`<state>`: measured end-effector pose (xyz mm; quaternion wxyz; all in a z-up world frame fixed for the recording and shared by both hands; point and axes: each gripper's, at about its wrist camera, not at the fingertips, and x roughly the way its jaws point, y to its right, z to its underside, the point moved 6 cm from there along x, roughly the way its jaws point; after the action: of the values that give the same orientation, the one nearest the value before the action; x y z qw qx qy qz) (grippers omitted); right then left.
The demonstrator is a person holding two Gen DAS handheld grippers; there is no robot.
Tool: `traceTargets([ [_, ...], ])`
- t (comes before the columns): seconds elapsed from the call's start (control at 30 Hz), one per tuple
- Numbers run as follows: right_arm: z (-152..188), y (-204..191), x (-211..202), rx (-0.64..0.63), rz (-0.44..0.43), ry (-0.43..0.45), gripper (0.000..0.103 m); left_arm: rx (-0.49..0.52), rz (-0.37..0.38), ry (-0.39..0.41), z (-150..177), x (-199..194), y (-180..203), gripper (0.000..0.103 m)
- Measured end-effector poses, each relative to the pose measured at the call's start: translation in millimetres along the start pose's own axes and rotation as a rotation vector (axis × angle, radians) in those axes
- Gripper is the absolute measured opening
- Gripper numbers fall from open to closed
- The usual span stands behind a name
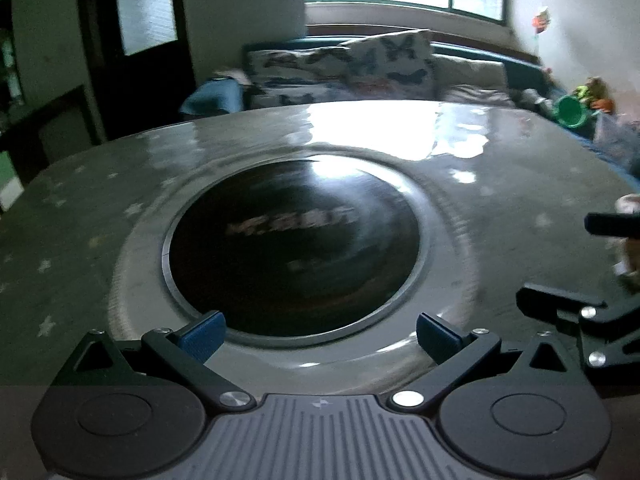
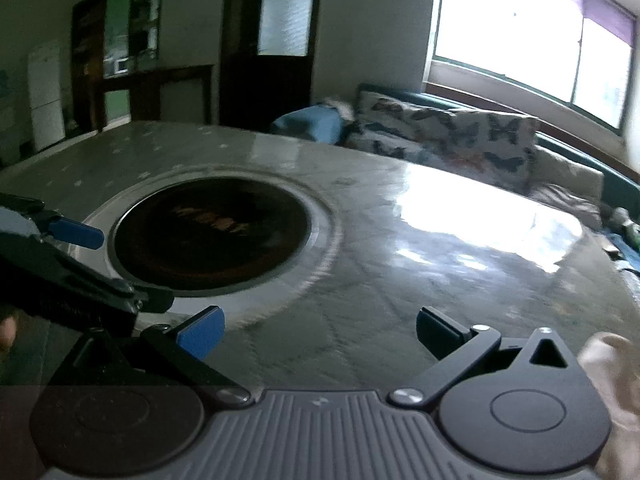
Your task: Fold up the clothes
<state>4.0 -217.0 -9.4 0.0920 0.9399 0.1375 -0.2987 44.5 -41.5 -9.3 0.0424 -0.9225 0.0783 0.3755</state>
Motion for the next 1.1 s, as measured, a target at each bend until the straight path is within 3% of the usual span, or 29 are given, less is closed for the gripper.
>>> traceTargets([
  [0.37, 26, 72, -65, 0.111, 0.142, -0.041, 0.103, 0.063, 0.184, -0.082, -27, 0, 70, 0.103],
  [0.77, 64, 111, -101, 0.247, 0.238, -0.084, 0.103, 0.165, 0.266, -0.103, -29, -17, 132, 0.103],
  [1.1, 75, 131, -126, 0.272, 0.297, -0.095, 0.103, 0.267, 0.32, -0.118, -29, -24, 186, 0.103],
])
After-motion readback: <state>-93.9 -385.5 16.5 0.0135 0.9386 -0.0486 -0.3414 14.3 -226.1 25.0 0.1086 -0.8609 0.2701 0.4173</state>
